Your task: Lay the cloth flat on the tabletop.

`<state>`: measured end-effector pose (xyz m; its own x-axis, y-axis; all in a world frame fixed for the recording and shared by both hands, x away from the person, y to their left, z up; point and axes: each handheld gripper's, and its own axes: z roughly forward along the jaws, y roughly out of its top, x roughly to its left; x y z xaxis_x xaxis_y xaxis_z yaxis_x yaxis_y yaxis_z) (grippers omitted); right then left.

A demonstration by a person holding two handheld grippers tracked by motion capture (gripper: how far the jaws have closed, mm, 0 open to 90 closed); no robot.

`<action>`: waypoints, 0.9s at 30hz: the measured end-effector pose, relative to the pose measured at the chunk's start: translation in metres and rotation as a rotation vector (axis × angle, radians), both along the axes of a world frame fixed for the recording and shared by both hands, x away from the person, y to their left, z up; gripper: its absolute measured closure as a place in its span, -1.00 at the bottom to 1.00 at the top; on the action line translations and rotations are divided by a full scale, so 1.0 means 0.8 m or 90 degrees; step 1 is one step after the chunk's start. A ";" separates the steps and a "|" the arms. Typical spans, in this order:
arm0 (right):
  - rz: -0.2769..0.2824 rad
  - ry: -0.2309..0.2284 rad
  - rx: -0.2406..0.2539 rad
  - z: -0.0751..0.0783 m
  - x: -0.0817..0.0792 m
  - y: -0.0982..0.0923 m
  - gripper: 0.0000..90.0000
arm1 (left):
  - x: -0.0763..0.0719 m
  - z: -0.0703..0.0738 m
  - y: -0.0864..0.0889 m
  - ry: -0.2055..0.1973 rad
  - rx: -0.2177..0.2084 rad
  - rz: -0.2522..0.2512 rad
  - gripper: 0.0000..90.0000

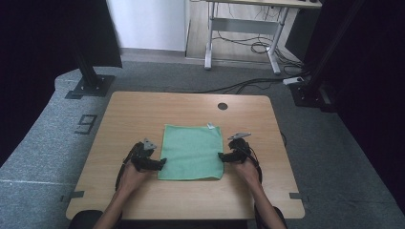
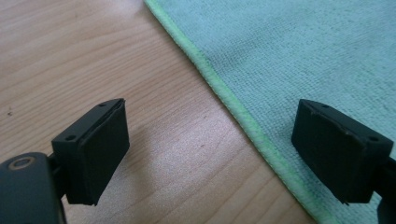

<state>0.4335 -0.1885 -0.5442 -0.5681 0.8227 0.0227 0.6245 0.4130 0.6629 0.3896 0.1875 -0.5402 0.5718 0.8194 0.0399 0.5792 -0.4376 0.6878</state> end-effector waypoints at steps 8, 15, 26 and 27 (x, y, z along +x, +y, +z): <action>0.026 -0.024 0.016 0.025 -0.020 -0.012 -0.70 | -0.018 0.031 0.008 -0.018 -0.025 -0.038 -0.87; 0.026 -0.041 0.020 0.037 -0.040 -0.025 -0.73 | -0.036 0.036 0.028 -0.008 -0.027 -0.044 -0.91; 0.005 -0.040 0.016 0.027 -0.076 -0.048 -0.74 | -0.056 0.020 0.063 0.014 -0.028 -0.026 -0.92; 0.004 -0.037 0.017 0.024 -0.078 -0.050 -0.74 | -0.056 0.018 0.063 0.015 -0.024 -0.027 -0.93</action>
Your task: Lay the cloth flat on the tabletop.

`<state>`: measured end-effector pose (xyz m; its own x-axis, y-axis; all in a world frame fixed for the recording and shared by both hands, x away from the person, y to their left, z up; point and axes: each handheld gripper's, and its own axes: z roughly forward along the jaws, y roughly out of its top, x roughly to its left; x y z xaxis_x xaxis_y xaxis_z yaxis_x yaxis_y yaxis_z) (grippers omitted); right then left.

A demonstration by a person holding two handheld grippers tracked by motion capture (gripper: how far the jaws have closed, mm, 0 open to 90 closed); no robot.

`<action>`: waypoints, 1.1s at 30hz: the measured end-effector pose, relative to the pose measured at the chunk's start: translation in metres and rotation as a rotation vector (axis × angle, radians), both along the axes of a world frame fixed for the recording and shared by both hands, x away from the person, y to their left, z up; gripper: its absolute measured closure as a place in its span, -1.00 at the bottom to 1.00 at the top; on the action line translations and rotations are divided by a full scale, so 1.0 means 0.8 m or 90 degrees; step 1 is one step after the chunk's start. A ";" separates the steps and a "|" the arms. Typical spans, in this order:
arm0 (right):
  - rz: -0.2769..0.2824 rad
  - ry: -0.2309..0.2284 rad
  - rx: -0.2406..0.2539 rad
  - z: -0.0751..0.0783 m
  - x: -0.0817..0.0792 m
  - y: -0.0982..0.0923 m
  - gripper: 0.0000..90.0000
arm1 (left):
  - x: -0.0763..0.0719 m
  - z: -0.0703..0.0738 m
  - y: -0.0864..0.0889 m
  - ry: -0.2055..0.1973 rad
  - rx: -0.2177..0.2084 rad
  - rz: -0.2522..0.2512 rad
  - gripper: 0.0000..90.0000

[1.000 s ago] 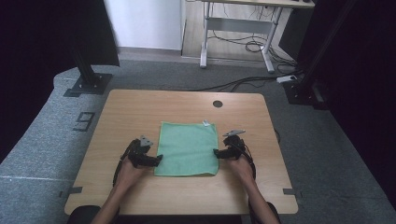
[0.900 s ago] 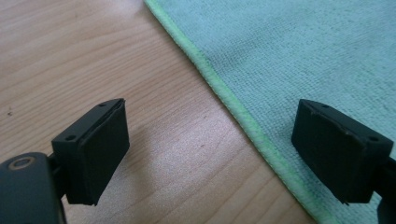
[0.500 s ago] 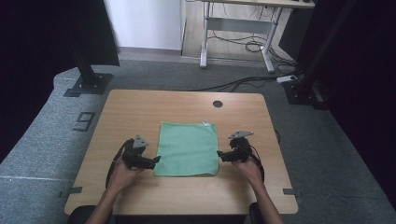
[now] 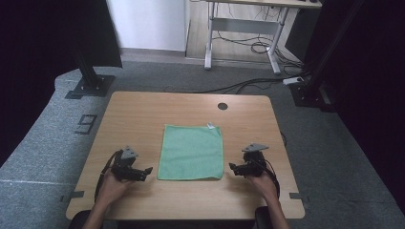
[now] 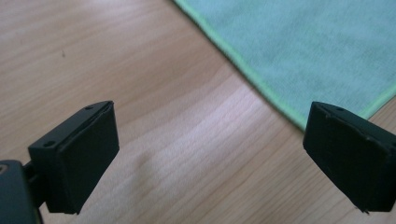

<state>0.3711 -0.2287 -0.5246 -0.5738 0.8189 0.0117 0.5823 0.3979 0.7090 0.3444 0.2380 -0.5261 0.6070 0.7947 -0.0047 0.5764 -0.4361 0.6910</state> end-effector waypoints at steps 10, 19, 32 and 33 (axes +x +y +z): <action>-0.025 0.018 -0.010 -0.022 -0.004 -0.019 -0.74 | 0.001 -0.017 0.008 0.017 0.000 0.007 -0.98; -0.029 0.001 0.001 -0.034 -0.004 -0.021 -0.74 | 0.003 -0.028 0.004 0.022 0.016 -0.004 -1.00; -0.028 -0.022 0.015 -0.039 -0.004 -0.014 -0.74 | 0.003 -0.028 0.004 0.023 0.016 -0.002 -1.00; -0.028 -0.022 0.015 -0.039 -0.004 -0.014 -0.74 | 0.003 -0.028 0.004 0.023 0.015 -0.001 -1.00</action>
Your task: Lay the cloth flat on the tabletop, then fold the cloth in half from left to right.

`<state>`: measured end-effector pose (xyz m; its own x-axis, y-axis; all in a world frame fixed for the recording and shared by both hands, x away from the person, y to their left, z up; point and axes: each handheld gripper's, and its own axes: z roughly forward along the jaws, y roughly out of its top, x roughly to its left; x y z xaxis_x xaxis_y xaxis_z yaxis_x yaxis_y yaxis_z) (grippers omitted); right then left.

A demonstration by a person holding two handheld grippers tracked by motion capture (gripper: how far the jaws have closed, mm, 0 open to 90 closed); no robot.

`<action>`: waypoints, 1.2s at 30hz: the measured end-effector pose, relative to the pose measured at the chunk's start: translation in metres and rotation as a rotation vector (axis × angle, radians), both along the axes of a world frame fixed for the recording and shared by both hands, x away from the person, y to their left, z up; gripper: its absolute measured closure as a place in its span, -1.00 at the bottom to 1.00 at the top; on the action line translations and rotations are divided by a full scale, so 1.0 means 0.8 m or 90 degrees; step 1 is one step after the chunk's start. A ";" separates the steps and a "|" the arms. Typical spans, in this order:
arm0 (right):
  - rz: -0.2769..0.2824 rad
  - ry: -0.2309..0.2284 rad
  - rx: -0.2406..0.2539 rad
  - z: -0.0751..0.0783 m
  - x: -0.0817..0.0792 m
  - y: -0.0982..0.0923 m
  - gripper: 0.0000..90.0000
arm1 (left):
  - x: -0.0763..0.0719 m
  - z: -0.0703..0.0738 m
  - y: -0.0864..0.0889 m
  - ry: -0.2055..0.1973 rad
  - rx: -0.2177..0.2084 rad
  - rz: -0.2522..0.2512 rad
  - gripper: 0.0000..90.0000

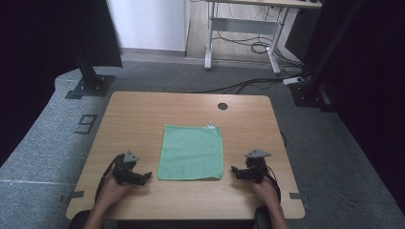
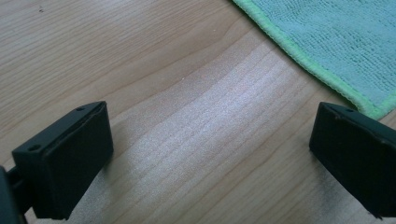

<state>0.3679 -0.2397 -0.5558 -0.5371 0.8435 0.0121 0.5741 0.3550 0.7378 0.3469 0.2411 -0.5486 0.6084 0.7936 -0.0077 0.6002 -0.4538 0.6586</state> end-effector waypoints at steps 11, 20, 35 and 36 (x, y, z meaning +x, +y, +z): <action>-0.006 0.002 0.000 0.000 0.001 0.001 -0.74 | -0.001 0.000 0.000 0.000 0.000 0.005 -1.00; -0.003 0.008 -0.004 0.011 0.000 0.007 -0.73 | -0.002 0.000 0.000 -0.001 0.000 0.025 -1.00; 0.060 0.015 -0.020 0.019 -0.014 0.073 -0.74 | -0.003 0.000 -0.001 -0.002 -0.001 0.039 -1.00; 0.060 0.018 -0.026 0.018 -0.013 0.073 -0.74 | -0.003 0.000 -0.001 -0.002 -0.001 0.039 -0.99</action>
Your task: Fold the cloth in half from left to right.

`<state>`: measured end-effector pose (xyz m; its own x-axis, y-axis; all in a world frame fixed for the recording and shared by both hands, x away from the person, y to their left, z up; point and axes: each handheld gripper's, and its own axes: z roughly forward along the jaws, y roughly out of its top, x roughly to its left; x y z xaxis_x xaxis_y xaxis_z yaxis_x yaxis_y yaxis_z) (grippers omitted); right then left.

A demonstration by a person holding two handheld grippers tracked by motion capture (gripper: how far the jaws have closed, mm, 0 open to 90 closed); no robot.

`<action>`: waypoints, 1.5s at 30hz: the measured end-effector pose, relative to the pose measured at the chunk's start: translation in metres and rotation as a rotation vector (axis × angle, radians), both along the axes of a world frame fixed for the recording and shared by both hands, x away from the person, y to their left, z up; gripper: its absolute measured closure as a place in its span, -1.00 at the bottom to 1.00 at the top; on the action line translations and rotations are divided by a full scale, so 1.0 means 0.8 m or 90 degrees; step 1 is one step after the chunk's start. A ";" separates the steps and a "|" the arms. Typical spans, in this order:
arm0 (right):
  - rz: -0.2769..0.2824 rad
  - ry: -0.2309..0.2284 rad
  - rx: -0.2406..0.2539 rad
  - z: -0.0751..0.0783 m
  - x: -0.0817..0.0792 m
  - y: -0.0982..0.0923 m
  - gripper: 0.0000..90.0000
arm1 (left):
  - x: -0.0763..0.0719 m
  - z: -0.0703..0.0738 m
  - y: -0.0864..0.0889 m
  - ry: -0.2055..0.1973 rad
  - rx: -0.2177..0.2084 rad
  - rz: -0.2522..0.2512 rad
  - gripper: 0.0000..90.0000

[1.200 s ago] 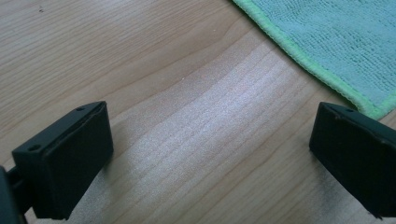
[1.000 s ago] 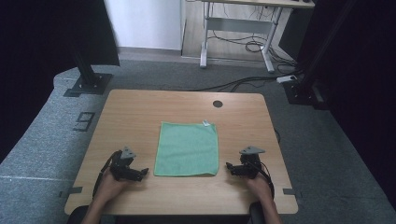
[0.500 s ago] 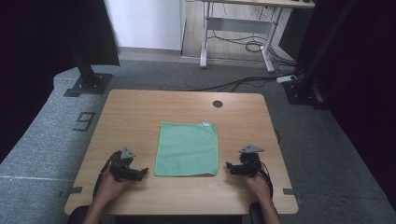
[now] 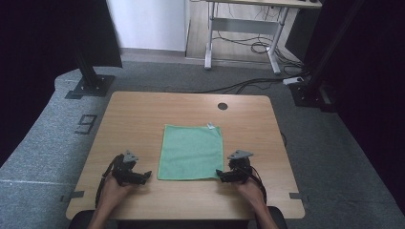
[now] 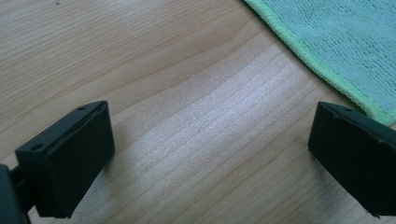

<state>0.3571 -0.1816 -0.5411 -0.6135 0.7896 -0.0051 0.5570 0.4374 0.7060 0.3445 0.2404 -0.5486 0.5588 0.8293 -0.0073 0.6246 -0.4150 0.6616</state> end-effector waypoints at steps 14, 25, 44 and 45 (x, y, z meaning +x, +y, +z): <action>-0.019 0.021 -0.018 -0.007 0.002 -0.020 -0.74 | 0.000 0.000 0.000 0.001 0.001 0.006 -1.00; -0.066 0.019 -0.022 -0.007 0.008 -0.055 -0.74 | 0.001 0.000 0.000 0.001 0.000 0.006 -1.00; -0.108 0.014 0.007 -0.012 0.013 -0.084 -0.74 | 0.021 0.008 -0.006 0.015 0.014 -0.022 -1.00; -0.108 0.010 0.011 -0.013 0.012 -0.084 -0.74 | 0.024 0.011 -0.007 0.012 0.011 -0.022 -1.00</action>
<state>0.3668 -0.2489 -0.5514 -0.4720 0.8814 0.0178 0.6329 0.3247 0.7028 0.3640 0.2349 -0.5399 0.5876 0.8091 -0.0047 0.6218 -0.4478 0.6425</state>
